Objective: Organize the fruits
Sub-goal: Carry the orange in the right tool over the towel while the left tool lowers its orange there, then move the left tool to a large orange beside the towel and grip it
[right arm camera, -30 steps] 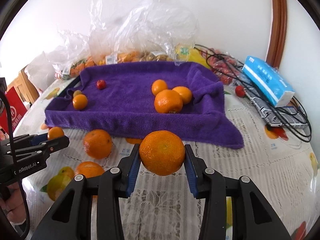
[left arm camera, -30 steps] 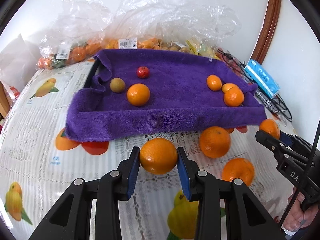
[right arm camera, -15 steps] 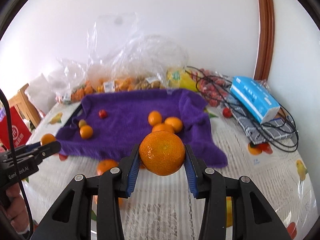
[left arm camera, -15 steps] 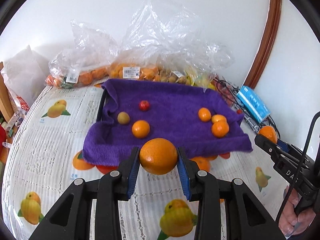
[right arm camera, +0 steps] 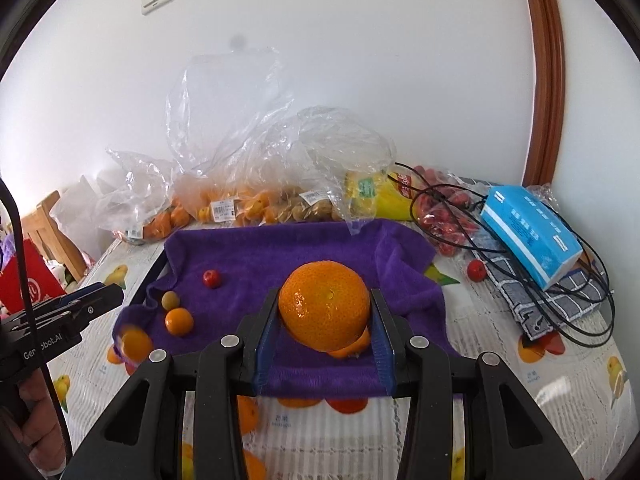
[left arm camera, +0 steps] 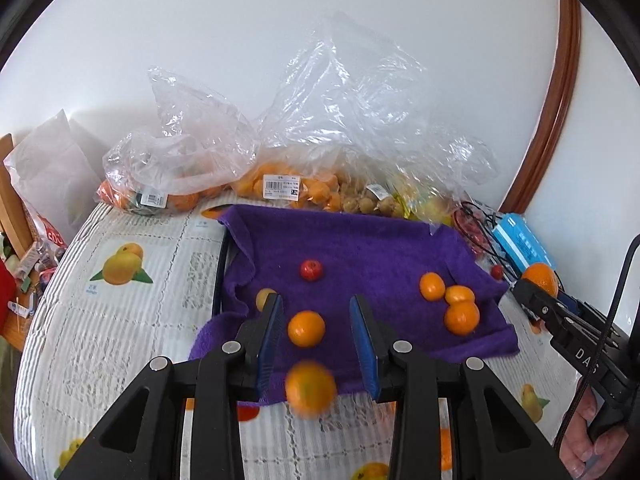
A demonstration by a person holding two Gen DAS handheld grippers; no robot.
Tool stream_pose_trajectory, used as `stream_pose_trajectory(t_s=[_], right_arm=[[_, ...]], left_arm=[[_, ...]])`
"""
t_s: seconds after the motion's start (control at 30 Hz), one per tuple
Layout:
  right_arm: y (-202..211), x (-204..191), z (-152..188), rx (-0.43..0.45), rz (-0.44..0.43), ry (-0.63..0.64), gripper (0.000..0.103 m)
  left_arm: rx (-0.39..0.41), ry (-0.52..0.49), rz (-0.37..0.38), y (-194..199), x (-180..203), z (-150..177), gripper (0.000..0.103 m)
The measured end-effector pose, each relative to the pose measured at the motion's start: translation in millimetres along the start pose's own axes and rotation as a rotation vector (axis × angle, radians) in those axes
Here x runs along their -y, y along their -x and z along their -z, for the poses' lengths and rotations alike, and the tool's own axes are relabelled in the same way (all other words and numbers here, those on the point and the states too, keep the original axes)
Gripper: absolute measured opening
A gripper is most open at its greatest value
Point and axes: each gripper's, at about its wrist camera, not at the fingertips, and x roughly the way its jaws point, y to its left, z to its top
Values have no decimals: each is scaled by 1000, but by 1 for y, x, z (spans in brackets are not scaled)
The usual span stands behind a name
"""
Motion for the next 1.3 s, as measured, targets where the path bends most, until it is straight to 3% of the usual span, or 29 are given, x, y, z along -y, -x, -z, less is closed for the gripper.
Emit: stream_pose_trajectory(t_s=[0.23,0.47,0.63,0.9,1.07,1.3], right_arm=[[-27,-9,-1,-21,-35,13,42],[-38,-8,16,-42,-83,-32,42],[-37,-4,25,-60,-80,-53,42],[-15,4,42,-21,-115,-55,42],[-5,11,51,-27,-86,-97,42],[11,30,70,4,-51,-187,42]], left_arm=[[-56,-6,-9,-24,-10,6,30],[-132,67,8,-44,-30,31,30],[-117,85,-19,-34,-31,38,29],[-19,-23,-49,-23,-17,59,30],[-18,2,15,-23,-18,56,30],[-17,33,39,-19,-18,55,30]])
